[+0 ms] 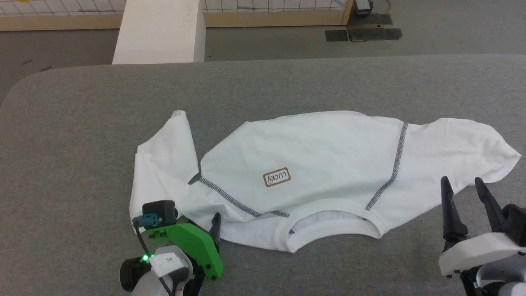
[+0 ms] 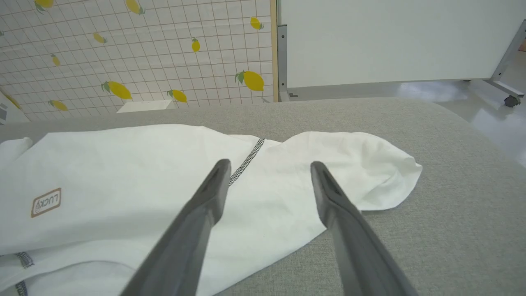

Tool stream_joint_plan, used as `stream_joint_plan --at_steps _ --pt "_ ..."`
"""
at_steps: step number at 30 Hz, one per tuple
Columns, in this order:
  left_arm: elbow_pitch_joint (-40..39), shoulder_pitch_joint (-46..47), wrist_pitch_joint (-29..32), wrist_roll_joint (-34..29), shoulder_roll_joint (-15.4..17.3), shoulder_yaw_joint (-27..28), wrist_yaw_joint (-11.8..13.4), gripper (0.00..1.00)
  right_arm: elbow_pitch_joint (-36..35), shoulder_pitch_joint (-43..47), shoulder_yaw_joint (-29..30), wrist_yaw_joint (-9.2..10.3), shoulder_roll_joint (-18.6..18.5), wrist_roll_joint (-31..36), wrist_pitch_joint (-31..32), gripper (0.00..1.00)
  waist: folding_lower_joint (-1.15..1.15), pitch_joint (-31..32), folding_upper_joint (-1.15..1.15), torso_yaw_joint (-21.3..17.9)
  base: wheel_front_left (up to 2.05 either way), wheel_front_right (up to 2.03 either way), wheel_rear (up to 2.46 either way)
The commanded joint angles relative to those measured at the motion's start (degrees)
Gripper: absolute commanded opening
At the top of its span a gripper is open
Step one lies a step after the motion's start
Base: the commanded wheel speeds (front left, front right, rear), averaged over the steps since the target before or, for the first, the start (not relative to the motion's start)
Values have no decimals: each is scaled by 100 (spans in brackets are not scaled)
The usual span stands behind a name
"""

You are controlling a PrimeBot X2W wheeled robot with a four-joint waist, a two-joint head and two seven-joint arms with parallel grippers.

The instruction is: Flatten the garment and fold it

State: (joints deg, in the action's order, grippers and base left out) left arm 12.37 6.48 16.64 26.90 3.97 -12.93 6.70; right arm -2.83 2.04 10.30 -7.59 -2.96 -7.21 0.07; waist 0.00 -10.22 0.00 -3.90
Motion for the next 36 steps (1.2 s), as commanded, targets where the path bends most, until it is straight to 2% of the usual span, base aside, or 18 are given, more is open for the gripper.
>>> stream_joint_plan --at_steps 1,2,11,18,25,29,30,31,32,33,36 --pt "99 3 122 63 -35 -66 22 31 2 -32 -35 10 7 -47 24 100 0 -63 0 -80 0 0 0" --pt "93 -2 147 72 -28 -81 6 0 20 -21 -35 10 7 -63 49 100 0 -68 0 -90 0 0 0" --pt "-81 -99 -17 49 88 -33 39 0 362 -21 256 10 8 -206 850 100 0 -100 0 28 0 0 0" --pt "-156 -67 -138 63 95 -63 -1 0 1074 -650 702 10 8 -621 1802 100 0 -212 0 225 0 0 0" --pt "-109 27 -202 104 59 -168 -56 0 1730 -1253 988 10 8 -423 2889 100 0 -337 0 402 0 0 0" --pt "-67 53 -241 132 47 -196 -68 0 1857 -1401 1091 10 8 -277 3307 100 0 -372 0 453 0 0 0" --pt "-54 58 -247 140 46 -200 -73 0 1870 -1423 1098 10 8 -250 3389 71 0 -375 0 462 0 0 0" --pt "-43 62 -254 143 48 -201 -74 0 1859 -1434 1092 10 8 -218 3423 33 0 -375 0 468 0 0 0" --pt "-30 65 -261 146 53 -201 -73 0 1834 -1443 1092 10 8 -194 3430 4 0 -373 0 471 0 0 0" --pt "-23 67 -268 149 55 -201 -72 0 1804 -1444 1082 10 8 -174 3417 0 0 -372 0 473 0 0 0" --pt "-29 74 -343 158 64 -201 -98 0 1652 -1419 1093 10 8 -119 3274 0 0 -330 0 468 0 0 0"
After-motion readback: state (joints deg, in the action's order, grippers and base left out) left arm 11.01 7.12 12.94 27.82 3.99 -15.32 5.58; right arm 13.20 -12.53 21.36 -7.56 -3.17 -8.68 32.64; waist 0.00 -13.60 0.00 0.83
